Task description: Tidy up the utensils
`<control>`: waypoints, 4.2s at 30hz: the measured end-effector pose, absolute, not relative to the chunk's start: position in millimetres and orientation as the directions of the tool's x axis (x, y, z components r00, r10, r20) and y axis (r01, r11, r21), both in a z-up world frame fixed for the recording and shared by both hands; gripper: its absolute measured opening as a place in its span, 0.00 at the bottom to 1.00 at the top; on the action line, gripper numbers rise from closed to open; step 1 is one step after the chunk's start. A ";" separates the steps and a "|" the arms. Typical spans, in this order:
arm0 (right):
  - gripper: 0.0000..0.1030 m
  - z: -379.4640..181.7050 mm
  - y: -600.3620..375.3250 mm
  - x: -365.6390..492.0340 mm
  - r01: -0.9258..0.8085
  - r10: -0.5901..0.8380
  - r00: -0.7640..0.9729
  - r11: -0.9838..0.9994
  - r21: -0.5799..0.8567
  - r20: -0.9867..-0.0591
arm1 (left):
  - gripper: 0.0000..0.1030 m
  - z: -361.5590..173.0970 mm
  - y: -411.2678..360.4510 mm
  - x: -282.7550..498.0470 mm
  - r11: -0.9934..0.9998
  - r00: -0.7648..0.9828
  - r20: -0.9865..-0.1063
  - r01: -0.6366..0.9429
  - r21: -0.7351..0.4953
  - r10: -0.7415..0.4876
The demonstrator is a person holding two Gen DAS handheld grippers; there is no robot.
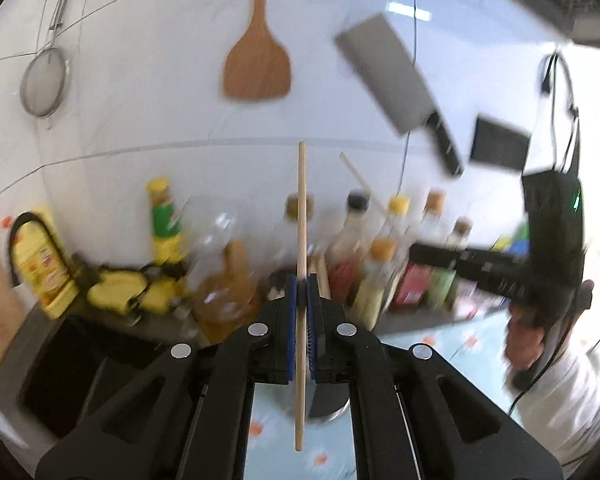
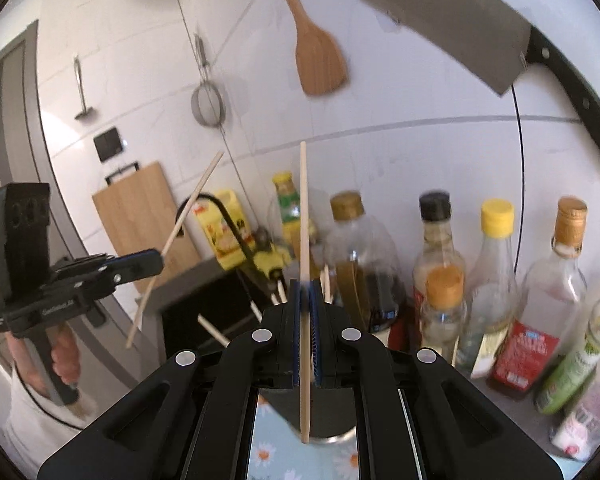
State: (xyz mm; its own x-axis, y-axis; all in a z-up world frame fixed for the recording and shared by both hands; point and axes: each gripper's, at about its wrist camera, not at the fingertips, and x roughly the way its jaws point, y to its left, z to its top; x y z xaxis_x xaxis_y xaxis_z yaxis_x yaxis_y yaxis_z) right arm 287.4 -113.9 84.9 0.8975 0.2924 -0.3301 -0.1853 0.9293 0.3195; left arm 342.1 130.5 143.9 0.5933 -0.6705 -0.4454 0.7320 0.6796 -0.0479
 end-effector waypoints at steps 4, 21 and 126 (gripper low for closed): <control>0.05 86.6 -111.9 295.0 -0.218 0.312 0.911 0.920 0.326 -0.271 | 0.05 140.3 120.0 356.1 0.605 0.534 -0.351 0.785 -0.133 -0.769; 0.05 35.2 -97.9 343.9 -0.334 0.412 0.906 0.839 0.430 -0.100 | 0.05 78.8 114.2 382.0 0.466 0.466 -0.070 0.839 -0.281 -0.882; 0.92 -22.4 -146.2 64.5 -0.232 0.283 0.825 0.959 0.162 -0.489 | 0.94 -7.3 87.1 62.3 0.954 0.839 -0.458 0.289 -0.083 -0.295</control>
